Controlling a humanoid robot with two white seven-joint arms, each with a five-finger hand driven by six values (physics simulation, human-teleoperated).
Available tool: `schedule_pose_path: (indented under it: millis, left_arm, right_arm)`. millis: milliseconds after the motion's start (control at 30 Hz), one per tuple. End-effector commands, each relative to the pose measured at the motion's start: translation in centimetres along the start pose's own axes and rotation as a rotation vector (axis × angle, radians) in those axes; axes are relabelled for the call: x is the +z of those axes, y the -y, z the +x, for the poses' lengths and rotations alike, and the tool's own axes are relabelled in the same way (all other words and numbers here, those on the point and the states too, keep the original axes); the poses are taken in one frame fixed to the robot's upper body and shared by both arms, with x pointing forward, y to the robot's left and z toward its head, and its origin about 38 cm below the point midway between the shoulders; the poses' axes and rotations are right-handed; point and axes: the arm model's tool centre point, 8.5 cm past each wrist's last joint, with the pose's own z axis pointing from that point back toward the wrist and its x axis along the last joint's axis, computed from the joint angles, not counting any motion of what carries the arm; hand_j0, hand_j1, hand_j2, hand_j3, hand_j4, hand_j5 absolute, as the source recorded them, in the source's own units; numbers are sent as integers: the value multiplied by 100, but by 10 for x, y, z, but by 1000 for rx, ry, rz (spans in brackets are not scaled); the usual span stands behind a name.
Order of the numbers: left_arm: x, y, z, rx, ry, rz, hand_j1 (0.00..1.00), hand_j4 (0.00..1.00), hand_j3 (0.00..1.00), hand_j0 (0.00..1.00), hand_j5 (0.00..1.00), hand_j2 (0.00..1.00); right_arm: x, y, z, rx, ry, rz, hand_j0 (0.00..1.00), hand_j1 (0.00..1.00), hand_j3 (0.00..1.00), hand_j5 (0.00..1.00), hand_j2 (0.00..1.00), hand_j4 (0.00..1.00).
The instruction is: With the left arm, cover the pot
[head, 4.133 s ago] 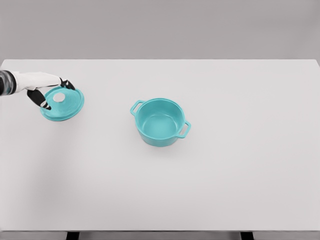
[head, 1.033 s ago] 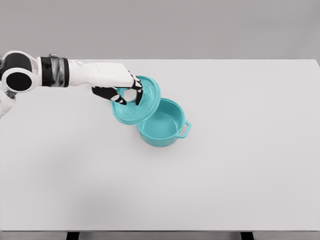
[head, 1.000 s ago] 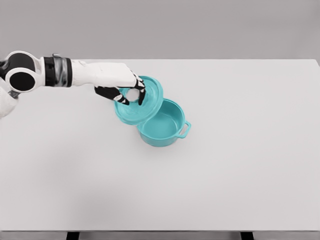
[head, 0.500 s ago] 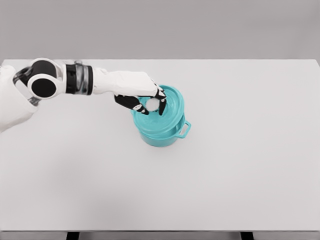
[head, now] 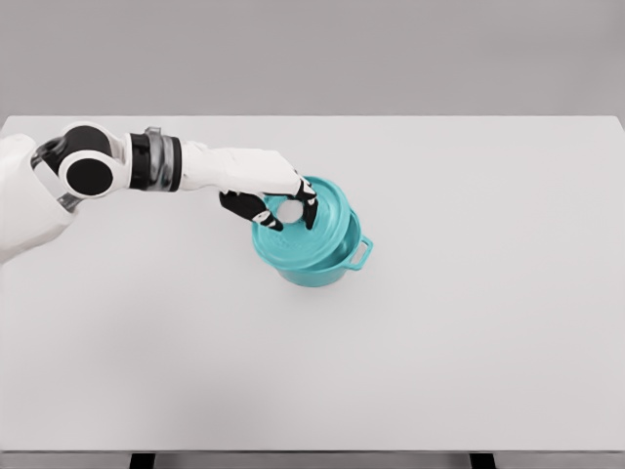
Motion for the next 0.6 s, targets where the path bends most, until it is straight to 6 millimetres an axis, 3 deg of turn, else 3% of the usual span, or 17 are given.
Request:
schedule_pose_path:
  millis: [0, 300, 567]
  left_arm:
    - [-1, 2, -1, 9, -3, -4, 54, 54, 54, 54, 54, 54]
    - [-2, 7, -10, 25, -23, -18, 57, 57, 57, 57, 57, 57]
    - [-5, 5, -9, 24, -20, -16, 70, 70, 70, 70, 70, 70]
  right_arm:
    - [0, -1, -1, 0, 0, 1, 100, 100, 100, 100, 100, 100]
    - [0, 0, 0, 0, 0, 0, 100, 100, 100, 100, 100, 100]
    - [0, -1, -1, -1, -1, 1, 100, 100, 100, 100, 100, 100]
